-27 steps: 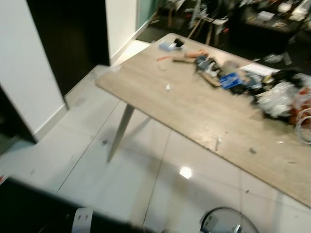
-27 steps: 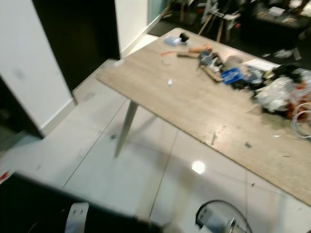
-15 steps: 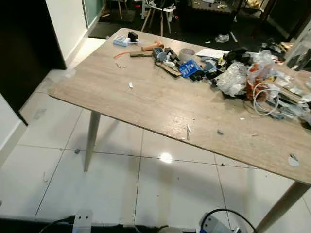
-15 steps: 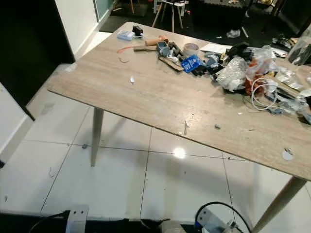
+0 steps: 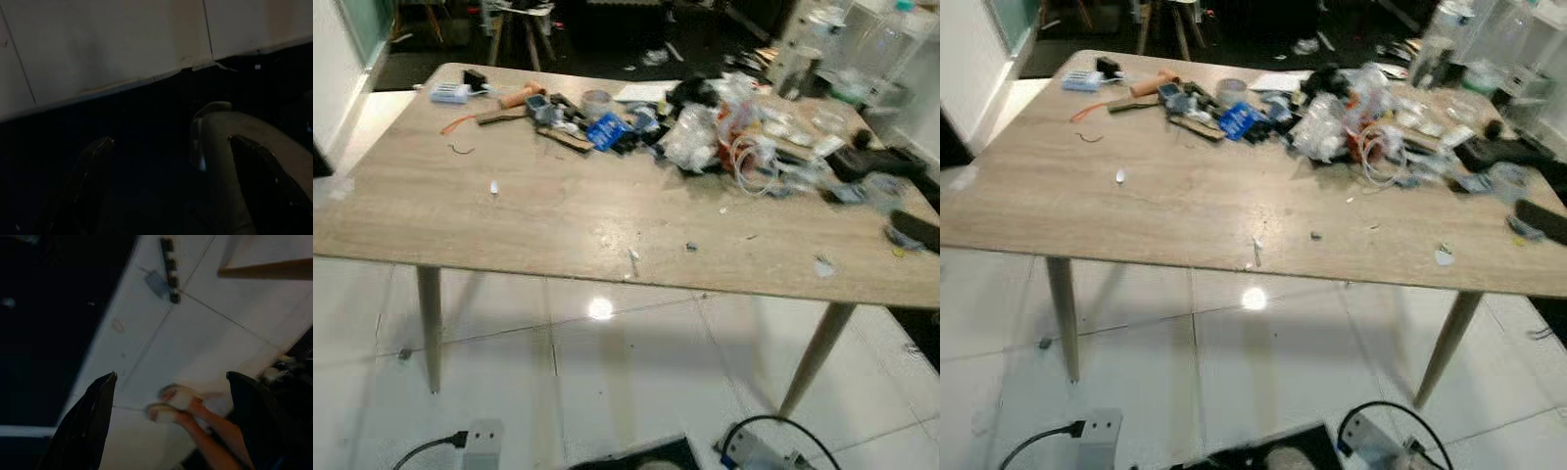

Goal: Picking trash to rubbish bin

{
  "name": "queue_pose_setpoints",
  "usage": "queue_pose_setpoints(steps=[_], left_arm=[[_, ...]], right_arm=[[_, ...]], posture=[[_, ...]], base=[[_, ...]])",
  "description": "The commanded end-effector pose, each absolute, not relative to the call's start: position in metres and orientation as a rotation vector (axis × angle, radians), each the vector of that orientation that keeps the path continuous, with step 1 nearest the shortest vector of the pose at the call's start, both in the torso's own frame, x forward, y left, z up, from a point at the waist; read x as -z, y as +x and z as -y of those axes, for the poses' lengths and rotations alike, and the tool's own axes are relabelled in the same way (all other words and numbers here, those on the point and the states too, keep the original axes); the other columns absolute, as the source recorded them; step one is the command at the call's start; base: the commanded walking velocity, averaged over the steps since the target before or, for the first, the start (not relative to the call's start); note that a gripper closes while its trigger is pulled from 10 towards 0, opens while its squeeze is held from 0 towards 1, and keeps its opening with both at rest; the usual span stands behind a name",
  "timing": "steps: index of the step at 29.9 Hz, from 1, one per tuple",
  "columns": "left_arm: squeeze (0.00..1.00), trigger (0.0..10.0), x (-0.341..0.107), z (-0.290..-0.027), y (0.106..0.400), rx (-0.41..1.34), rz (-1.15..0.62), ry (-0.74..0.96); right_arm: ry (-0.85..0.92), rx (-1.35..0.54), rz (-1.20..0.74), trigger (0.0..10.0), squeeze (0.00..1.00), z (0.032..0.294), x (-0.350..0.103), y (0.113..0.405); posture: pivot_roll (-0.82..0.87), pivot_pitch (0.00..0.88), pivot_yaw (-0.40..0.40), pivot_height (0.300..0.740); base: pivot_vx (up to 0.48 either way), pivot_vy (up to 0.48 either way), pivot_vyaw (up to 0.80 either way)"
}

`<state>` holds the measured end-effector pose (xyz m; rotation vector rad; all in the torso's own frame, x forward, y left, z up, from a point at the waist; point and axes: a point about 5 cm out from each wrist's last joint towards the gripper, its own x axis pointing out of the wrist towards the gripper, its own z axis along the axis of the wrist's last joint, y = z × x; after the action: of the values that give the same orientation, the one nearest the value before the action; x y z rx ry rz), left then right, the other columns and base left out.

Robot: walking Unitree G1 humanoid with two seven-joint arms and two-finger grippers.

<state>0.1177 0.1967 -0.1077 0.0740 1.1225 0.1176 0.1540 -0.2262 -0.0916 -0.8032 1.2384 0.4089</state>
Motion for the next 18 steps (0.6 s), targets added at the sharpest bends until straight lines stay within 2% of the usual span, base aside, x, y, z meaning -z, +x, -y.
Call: queue_pose_setpoints(steps=[1,4,11,18], left_arm=[[0.00,10.0,0.113,-0.193,0.101,-0.106,-1.194,0.072],[0.00,10.0,0.113,-0.193,0.101,-0.105,-1.192,0.074],[0.00,10.0,0.113,-0.193,0.101,-0.106,-1.190,0.073],[0.00,10.0,0.113,-0.192,0.101,-0.109,-1.188,0.068]], right_arm=[[-0.811,-0.409,-1.261,10.0,0.00,0.231,0.093,0.147],[-0.803,-0.384,-1.244,10.0,0.00,0.233,0.092,0.150],[-0.762,-0.298,-1.209,10.0,0.00,0.239,0.086,0.160],[-0.755,-0.298,-1.212,10.0,0.00,0.234,0.087,0.161]], posture=[[-0.01,0.081,-0.057,0.740],[-0.01,0.079,-0.059,0.740],[-0.01,0.079,-0.059,0.740],[-0.01,0.086,-0.058,0.740]], base=[[0.000,0.000,-0.80],[0.000,0.000,-0.80],[0.000,0.000,0.00],[0.000,0.000,-0.77]])
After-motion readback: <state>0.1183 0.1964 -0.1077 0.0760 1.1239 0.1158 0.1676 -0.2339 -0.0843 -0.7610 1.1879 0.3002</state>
